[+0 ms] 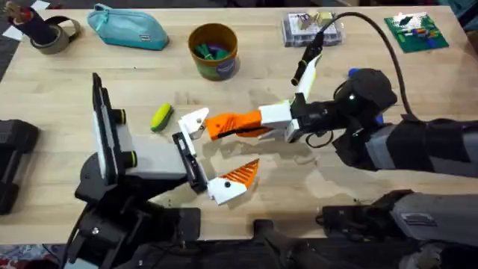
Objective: Pick up the gripper from the table and insert it into the empty holder that is missing its gripper. Then pick up a screw, insert it into the mounting hole, and use the screwdriver to tighten it. Finally, clean up the table by picking up the vegetable and placing it into the bucket.
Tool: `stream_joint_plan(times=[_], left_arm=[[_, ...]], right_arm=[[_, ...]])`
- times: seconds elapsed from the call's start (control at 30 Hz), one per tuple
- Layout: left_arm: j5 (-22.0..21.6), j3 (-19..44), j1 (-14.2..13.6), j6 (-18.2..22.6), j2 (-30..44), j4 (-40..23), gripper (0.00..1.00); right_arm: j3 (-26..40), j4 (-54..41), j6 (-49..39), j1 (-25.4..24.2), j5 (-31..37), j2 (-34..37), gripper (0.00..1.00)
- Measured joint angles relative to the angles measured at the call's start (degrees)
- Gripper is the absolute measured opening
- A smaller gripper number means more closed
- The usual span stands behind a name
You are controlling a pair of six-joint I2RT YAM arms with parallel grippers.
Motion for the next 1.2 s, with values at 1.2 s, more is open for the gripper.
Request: stream_joint_plan(times=[1.2], left_arm=[[-1.3,0.0,0.0,0.2,0.0,0.2,0.993]], right_arm=[[0.1,2.1,0.5,2.0,3.9,0.0,0.017]])
